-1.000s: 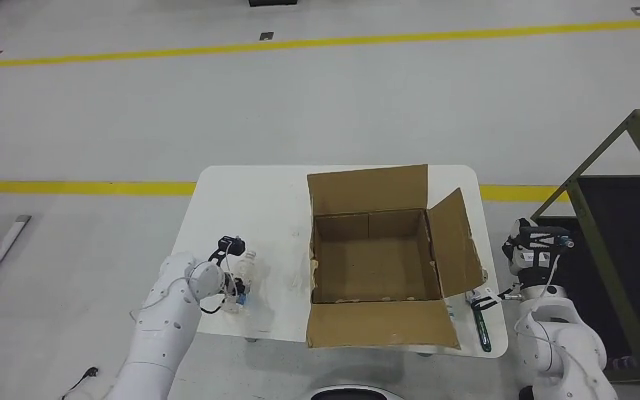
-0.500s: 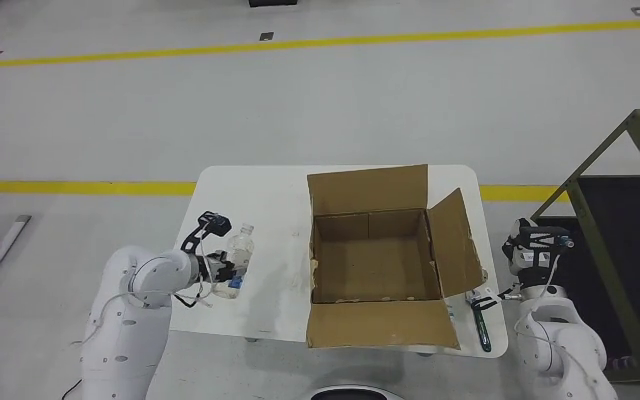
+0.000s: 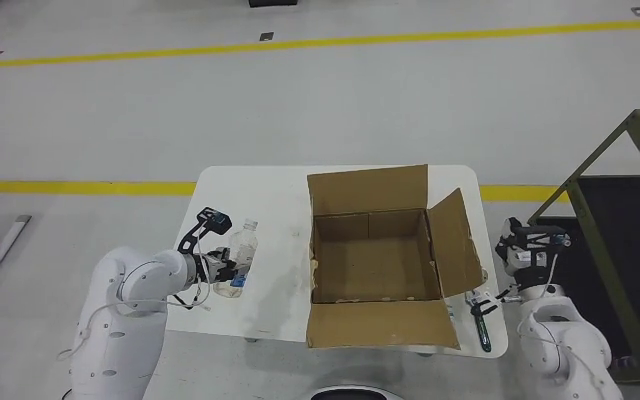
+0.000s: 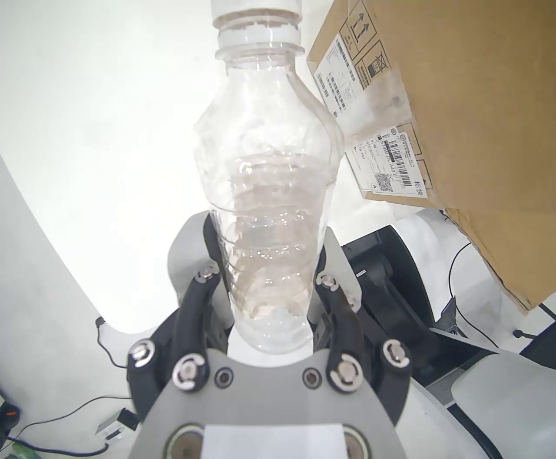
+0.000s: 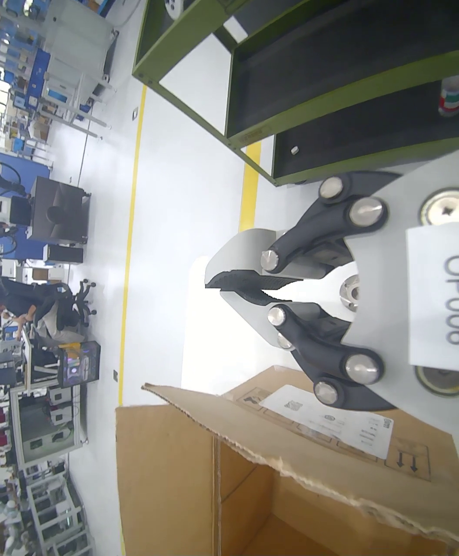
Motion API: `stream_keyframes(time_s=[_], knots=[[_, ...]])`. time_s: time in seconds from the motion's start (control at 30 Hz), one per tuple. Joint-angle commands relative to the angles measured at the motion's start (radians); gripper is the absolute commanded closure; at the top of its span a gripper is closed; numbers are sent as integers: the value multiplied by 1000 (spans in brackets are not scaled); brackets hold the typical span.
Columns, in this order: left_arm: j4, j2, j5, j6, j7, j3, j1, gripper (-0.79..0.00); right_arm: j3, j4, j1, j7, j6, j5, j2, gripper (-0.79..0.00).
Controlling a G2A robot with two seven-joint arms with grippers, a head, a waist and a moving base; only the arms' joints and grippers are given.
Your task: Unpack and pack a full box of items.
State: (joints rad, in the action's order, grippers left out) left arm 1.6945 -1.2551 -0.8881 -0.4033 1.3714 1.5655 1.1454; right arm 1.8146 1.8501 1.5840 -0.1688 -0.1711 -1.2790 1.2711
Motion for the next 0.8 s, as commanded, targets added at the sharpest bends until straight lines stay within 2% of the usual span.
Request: stream_keyframes(time_s=[0.0,0.07,0.1,0.13,0.17,0.2,0.27,0.5,0.63,0.77], knots=[[0,0,0,0,0,0,0,0,17,17,3,-74,-26,69,-2,0],[0,0,0,0,0,0,0,0,44,41,3,-161,-52,173,-4,-28],[0,0,0,0,0,0,0,0,58,54,5,-207,-67,218,-6,-142],[0,0,0,0,0,0,0,0,69,68,8,-256,-84,267,-8,-376],[0,0,0,0,0,0,0,0,83,83,11,-304,-101,310,-10,-760],[0,0,0,0,0,0,0,0,93,98,16,-352,-125,354,-13,-785],[0,0,0,0,0,0,0,0,118,126,21,-422,-179,428,-20,-785],[0,0,0,0,0,0,0,0,177,154,55,-497,-266,547,-34,-785],[0,0,0,0,0,0,0,0,148,144,59,-539,-269,569,-40,-785],[0,0,0,0,0,0,0,0,74,114,39,-559,-212,545,-41,-785]])
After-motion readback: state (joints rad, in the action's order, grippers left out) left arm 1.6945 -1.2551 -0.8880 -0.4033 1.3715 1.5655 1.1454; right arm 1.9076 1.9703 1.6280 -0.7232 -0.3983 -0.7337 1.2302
